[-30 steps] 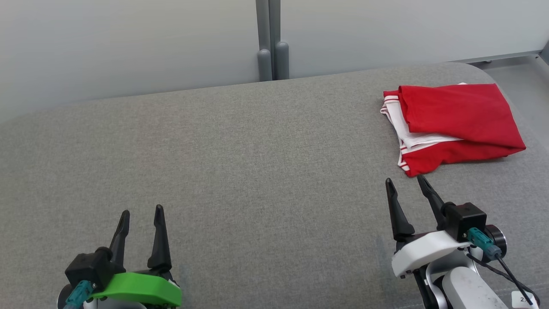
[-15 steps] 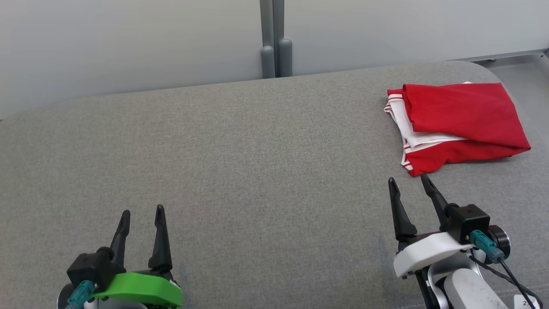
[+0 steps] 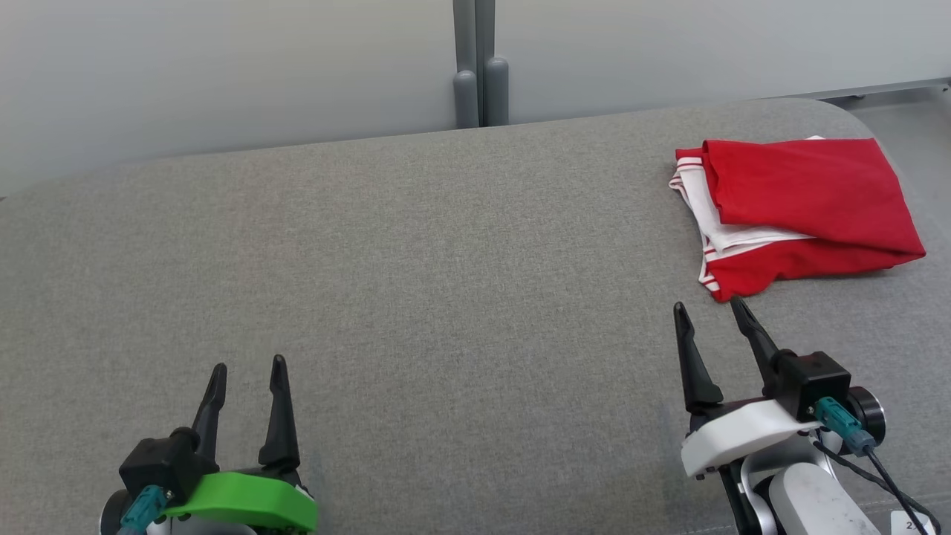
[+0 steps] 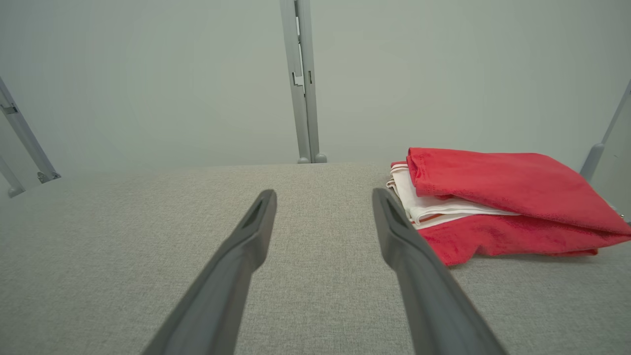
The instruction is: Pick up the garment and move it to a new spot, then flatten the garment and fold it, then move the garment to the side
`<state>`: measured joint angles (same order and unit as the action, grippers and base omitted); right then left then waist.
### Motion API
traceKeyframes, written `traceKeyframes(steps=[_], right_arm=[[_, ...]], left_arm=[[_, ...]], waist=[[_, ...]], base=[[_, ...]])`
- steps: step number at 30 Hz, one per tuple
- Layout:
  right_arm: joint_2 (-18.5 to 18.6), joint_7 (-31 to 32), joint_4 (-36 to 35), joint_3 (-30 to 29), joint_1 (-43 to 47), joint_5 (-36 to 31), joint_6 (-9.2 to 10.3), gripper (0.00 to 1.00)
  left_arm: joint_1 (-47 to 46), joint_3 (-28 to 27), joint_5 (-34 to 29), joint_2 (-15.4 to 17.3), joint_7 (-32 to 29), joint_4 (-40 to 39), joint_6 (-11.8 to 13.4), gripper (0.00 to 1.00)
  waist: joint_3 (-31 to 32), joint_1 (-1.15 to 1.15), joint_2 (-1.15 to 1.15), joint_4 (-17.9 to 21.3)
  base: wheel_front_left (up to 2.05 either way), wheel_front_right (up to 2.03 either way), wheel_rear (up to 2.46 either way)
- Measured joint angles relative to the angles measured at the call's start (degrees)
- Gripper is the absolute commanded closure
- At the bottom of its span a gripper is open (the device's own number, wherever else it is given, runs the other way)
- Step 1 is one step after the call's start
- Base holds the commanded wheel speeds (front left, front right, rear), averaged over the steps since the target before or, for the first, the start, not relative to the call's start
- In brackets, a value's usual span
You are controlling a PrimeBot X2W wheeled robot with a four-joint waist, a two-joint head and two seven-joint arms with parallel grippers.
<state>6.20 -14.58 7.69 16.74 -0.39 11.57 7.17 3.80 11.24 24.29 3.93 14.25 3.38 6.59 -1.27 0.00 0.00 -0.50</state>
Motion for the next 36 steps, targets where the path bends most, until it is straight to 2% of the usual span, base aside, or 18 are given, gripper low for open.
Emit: traceKeyframes(steps=[1, 7, 16, 21, 36], right_arm=[[-0.02, 0.0, -0.03, -0.07, 0.01, -0.04, 0.0, 1.0], [-0.89, 0.08, 2.86, 0.45, 2.07, -0.01, -0.09, 1.0], [-0.91, 0.08, 1.68, 0.52, 3.48, 3.86, -0.79, 1.0], [-1.01, 0.24, 0.38, 0.02, 3.63, 9.59, -1.58, 1.0], [-1.19, 3.12, -0.23, -4.03, 3.47, 23.48, -1.6, 1.0]], left_arm=[[0.0, -0.01, -0.1, 0.0, 0.0, 0.0, 0.0, 1.0], [0.16, 0.33, -0.01, -0.47, -0.11, 3.43, -0.01, 1.0], [1.2, 0.31, 4.03, -0.75, -0.63, 3.15, -0.54, 1.0], [1.19, -0.24, 9.23, -0.78, -1.71, 2.9, -0.62, 1.0], [1.1, -2.37, 19.25, -0.81, -4.39, 2.67, -1.55, 1.0]], waist=[[-0.08, 0.0, 0.0, -0.02], [-0.14, 0.0, 0.0, -0.04], [-0.07, 0.0, 0.0, 0.03], [-0.04, 0.0, 0.0, 0.06], [0.12, 0.0, 0.0, 0.09]], base=[[0.0, 0.0, 0.0], [0.0, 0.0, 0.0], [0.0, 0.0, 0.0], [0.0, 0.0, 0.0], [0.0, 0.0, 0.0]])
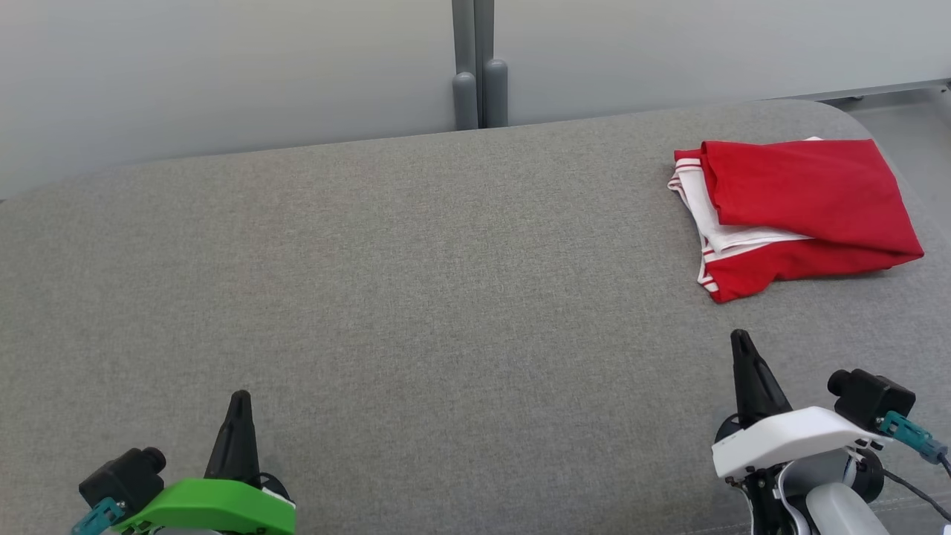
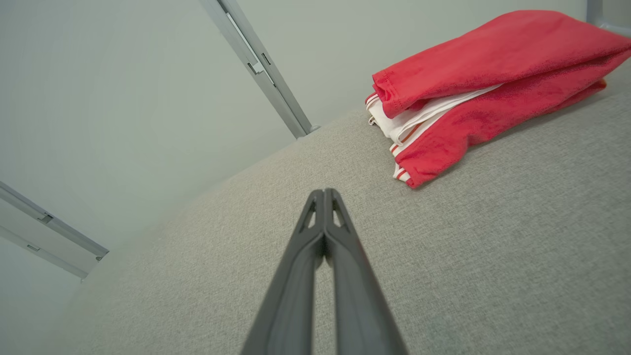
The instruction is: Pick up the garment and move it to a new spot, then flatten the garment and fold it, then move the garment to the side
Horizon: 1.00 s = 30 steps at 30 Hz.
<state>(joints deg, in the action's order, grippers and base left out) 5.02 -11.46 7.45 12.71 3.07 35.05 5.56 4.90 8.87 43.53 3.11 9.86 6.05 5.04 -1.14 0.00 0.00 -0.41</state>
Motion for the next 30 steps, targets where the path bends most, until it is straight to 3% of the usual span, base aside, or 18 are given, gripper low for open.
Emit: traceKeyframes(steps=[30], right_arm=[[0.6, 5.26, -0.27, -5.99, -1.47, 25.35, -2.03, 1.0]], left_arm=[[-2.19, -4.03, 20.84, 0.42, -5.59, 0.62, -2.36, 1.0]], waist=[[0.39, 0.0, 0.0, 0.15]], base=[[0.0, 0.0, 0.0]])
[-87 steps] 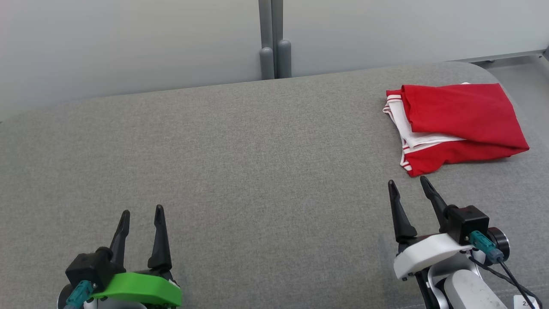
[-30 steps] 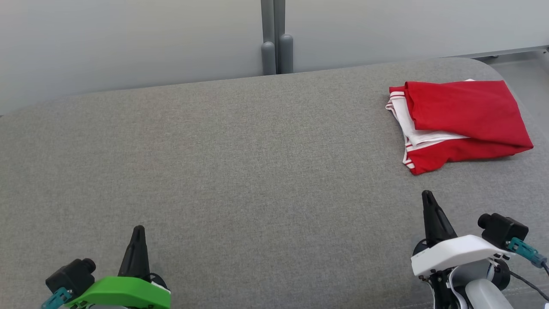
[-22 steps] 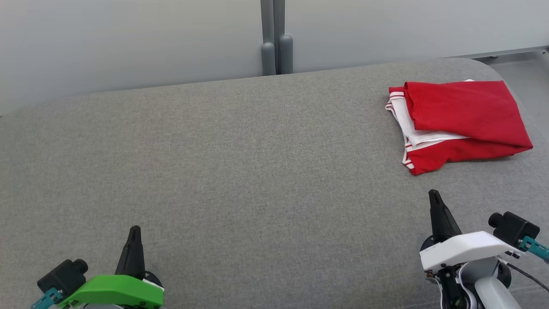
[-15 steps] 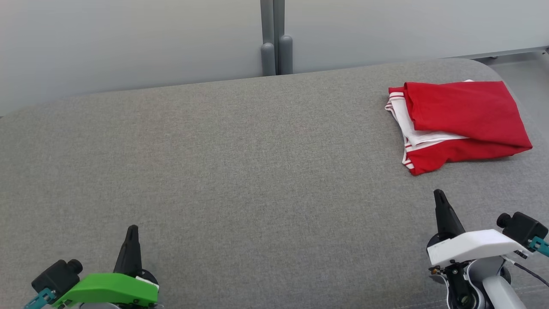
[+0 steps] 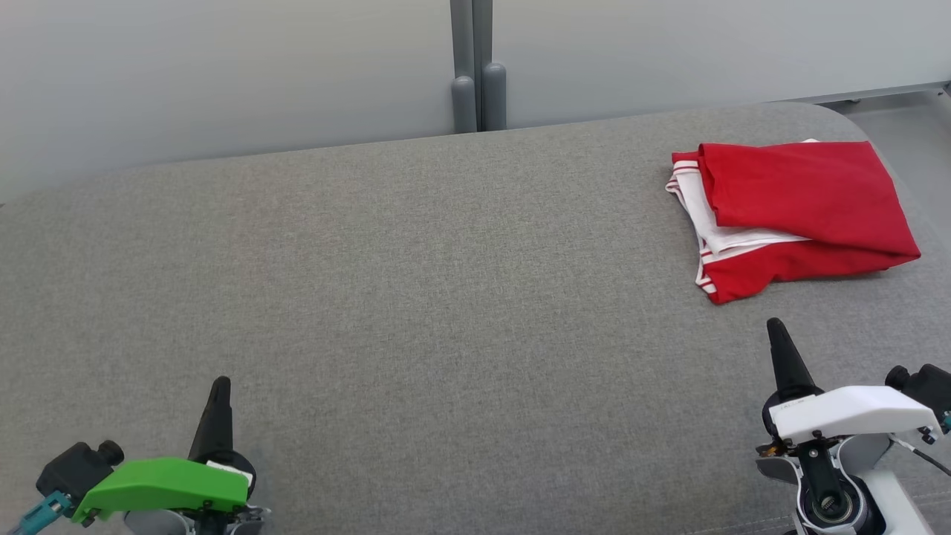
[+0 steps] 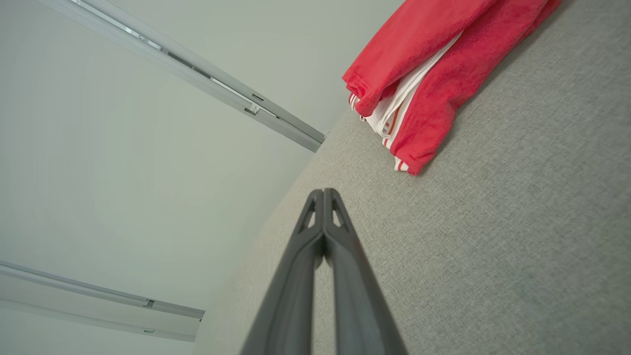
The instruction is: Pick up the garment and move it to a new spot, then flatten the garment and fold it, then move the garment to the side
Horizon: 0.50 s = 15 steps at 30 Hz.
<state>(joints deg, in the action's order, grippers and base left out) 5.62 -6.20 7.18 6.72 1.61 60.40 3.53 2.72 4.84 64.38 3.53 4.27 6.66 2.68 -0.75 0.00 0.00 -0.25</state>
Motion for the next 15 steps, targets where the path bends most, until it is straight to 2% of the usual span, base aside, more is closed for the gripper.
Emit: traceKeyframes(steps=[15], right_arm=[[0.26, 2.42, 0.07, -2.82, -1.15, 12.44, -1.53, 1.0]], left_arm=[[-0.9, -1.89, 10.39, 0.51, -2.32, 0.4, -1.31, 1.0]], waist=[[0.22, 0.0, 0.0, 0.08]], base=[[0.0, 0.0, 0.0]])
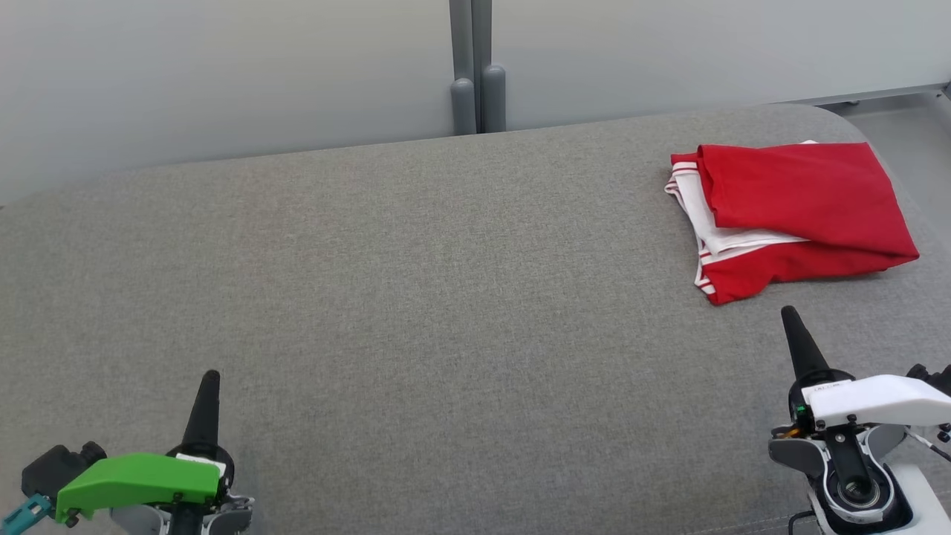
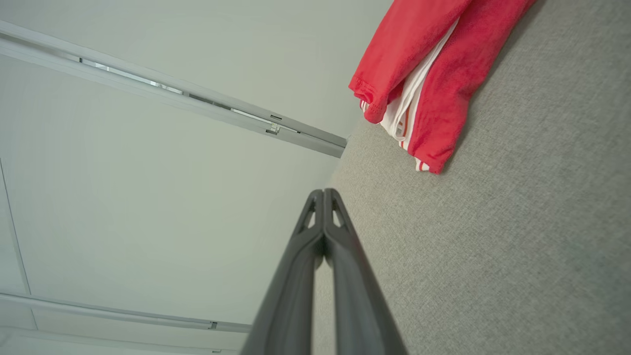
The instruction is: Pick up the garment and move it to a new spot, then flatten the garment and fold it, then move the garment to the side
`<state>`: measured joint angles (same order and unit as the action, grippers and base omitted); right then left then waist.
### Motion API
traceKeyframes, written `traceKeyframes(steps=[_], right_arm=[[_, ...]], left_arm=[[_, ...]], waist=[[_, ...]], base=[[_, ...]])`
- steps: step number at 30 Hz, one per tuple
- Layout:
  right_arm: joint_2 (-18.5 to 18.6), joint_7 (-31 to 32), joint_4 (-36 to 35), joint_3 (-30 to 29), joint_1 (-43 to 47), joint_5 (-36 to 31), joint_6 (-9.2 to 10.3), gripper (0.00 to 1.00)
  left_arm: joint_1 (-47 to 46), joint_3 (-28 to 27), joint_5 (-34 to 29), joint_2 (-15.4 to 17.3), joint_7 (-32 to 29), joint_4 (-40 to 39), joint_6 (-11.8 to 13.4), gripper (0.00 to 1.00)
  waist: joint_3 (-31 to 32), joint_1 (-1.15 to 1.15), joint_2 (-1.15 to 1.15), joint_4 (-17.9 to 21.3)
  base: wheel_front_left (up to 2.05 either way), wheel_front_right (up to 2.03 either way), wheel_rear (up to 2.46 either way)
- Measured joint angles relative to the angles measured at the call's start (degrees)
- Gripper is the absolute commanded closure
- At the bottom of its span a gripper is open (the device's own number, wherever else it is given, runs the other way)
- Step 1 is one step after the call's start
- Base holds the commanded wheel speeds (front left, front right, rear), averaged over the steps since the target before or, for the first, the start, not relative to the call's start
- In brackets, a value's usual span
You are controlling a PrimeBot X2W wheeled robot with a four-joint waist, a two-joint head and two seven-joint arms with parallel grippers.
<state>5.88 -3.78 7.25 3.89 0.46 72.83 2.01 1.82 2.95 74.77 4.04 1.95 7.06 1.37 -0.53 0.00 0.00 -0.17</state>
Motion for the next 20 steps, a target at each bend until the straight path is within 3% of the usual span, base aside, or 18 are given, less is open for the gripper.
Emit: traceKeyframes(steps=[20], right_arm=[[0.51, 2.86, 0.27, -3.55, -1.29, 15.77, -2.09, 1.0]], left_arm=[[-2.37, -2.69, 12.81, 0.29, -3.05, 1.09, -1.91, 1.0]], waist=[[0.28, 0.0, 0.0, 0.1]], base=[[0.0, 0.0, 0.0]])
